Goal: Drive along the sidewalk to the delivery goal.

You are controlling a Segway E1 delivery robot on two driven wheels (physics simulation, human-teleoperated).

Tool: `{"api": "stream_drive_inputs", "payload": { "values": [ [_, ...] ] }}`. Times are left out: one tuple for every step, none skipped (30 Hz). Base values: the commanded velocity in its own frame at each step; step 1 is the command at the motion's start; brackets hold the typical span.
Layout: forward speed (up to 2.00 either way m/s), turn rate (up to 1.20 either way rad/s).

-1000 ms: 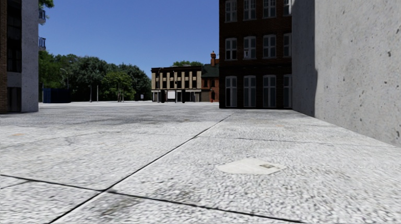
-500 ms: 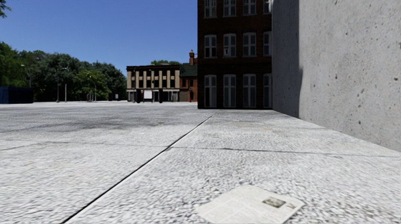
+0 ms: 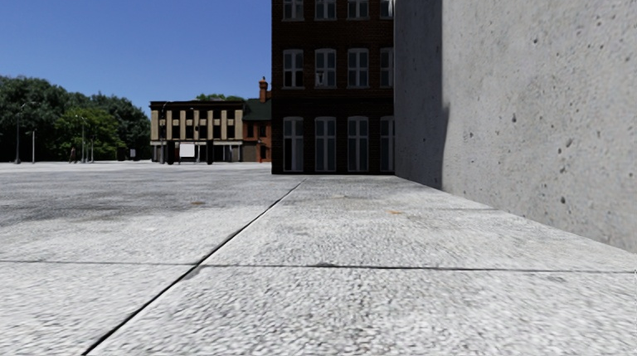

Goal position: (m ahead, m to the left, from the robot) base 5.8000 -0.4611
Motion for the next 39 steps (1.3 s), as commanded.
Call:
{"api": "stream_drive_inputs", "payload": {
  "values": [
    [1.71, -0.32],
    [1.71, -0.03],
    [1.71, -0.03],
    [1.71, 0.0],
    [1.71, 0.0],
    [1.71, 0.0],
    [1.71, 0.0],
    [1.71, 0.0],
    [1.71, 0.0],
    [1.71, 0.0],
    [1.71, 0.0],
    [1.71, 0.0],
    [1.71, 0.0],
    [1.71, 0.0],
    [1.71, 0.0],
    [1.71, 0.0],
    [1.71, 0.0],
    [1.71, 0.0],
    [1.71, 0.0],
    [1.71, 0.0],
    [1.71, 0.0],
    [1.71, 0.0],
    [1.71, -0.07],
    [1.71, -0.13],
    [1.71, -0.15],
    [1.71, -0.09],
    [1.71, 0.0],
    [1.71, 0.0],
    [1.71, 0.0],
    [1.71, 0.0],
    [1.71, 0.0],
    [1.71, 0.0],
    [1.71, 0.0],
    [1.71, 0.0],
    [1.71, 0.0],
    [1.71, 0.0],
    [1.71, 0.0],
    [1.71, 0.0],
    [1.71, 0.0]
  ]
}}
